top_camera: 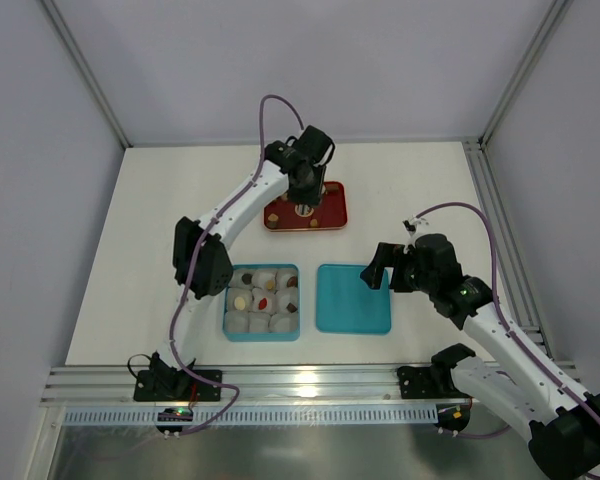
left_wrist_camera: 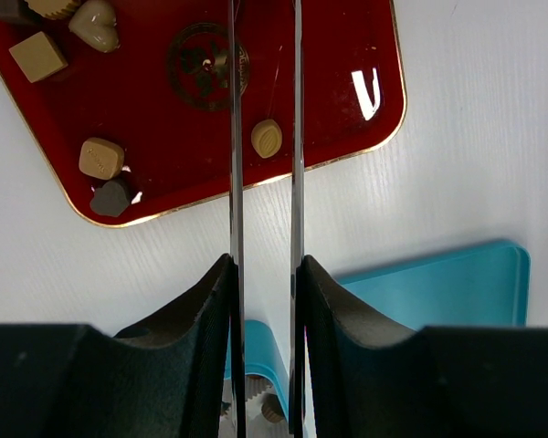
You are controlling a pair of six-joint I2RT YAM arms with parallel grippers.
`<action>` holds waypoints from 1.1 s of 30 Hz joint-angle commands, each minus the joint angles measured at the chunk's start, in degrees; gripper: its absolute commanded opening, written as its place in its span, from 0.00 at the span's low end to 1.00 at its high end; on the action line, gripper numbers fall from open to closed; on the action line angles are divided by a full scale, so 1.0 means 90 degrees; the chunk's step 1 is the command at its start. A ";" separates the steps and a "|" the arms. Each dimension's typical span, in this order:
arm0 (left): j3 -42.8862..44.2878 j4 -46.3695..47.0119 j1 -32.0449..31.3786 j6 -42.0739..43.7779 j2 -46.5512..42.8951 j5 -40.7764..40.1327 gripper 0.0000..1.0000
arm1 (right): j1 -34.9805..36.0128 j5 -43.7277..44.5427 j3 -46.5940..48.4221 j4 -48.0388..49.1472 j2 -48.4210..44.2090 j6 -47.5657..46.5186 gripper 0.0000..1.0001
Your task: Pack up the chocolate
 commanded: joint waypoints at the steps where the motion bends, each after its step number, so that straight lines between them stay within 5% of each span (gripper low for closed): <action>1: 0.0314 -0.0001 -0.0048 0.0135 0.0013 -0.0139 0.34 | 0.0042 0.0061 -0.0013 0.0008 -0.0096 -0.0032 1.00; 33: 0.0490 -0.0049 -0.0136 -0.0187 0.0218 -0.0667 0.34 | 0.0032 0.0041 -0.0062 0.0027 -0.0164 -0.0003 1.00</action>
